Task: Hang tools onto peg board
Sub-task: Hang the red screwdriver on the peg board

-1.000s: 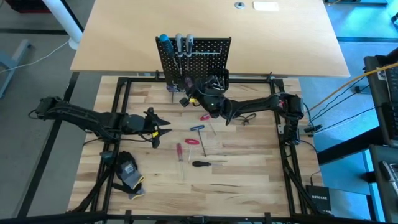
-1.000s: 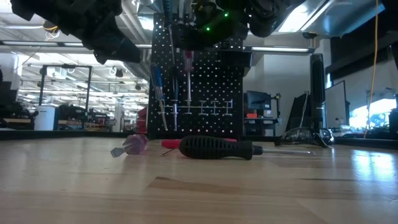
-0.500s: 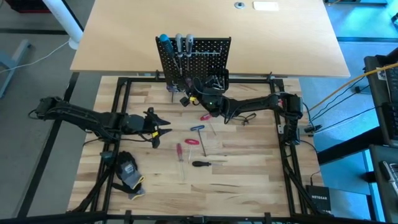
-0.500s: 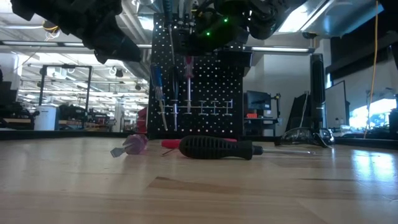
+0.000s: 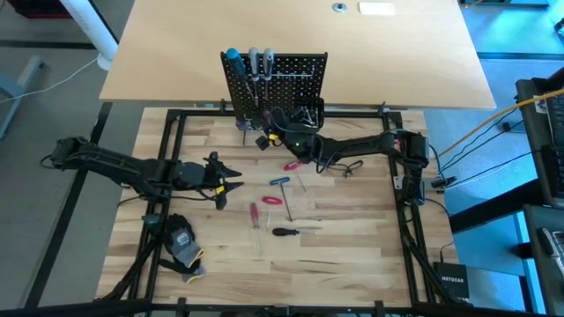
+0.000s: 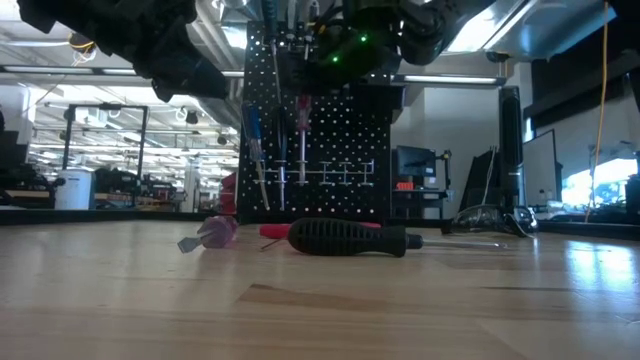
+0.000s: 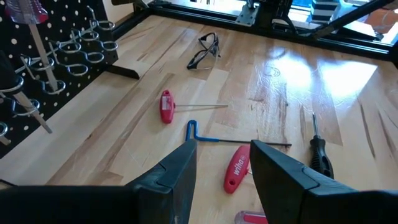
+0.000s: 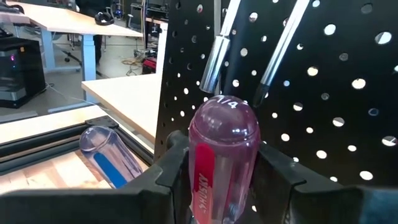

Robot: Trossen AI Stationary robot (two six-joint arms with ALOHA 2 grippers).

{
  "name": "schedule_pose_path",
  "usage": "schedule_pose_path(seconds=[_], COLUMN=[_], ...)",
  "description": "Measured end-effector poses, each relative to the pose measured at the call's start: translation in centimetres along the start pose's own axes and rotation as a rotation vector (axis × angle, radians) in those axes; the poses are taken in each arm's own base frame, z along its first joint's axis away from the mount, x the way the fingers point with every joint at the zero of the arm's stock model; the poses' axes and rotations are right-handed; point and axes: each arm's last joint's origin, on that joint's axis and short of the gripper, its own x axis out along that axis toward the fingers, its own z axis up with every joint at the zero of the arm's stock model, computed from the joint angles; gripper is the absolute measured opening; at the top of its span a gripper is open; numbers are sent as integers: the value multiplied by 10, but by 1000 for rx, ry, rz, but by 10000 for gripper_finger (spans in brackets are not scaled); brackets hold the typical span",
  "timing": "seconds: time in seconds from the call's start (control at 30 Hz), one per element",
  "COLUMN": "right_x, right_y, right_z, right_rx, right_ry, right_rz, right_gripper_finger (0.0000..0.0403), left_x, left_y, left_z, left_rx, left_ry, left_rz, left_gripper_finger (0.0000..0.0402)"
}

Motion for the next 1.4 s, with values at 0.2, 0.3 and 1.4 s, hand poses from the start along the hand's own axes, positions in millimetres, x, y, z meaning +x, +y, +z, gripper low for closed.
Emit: schedule_pose_path(seconds=[0.2, 0.3, 1.4], right_x=[3, 3, -71], right_y=[3, 3, 37], right_z=[-7, -7, 42], right_rx=[-13, -12, -254], right_ry=[11, 11, -44], right_rz=[5, 6, 64], right_gripper_finger=[142, 163, 211], left_x=[0, 0, 0], left_y=[0, 0, 0], left_z=[0, 0, 0], left_rx=[0, 0, 1], left_ry=[0, 0, 3], left_rz=[0, 0, 1], left_gripper_finger=[138, 138, 138])
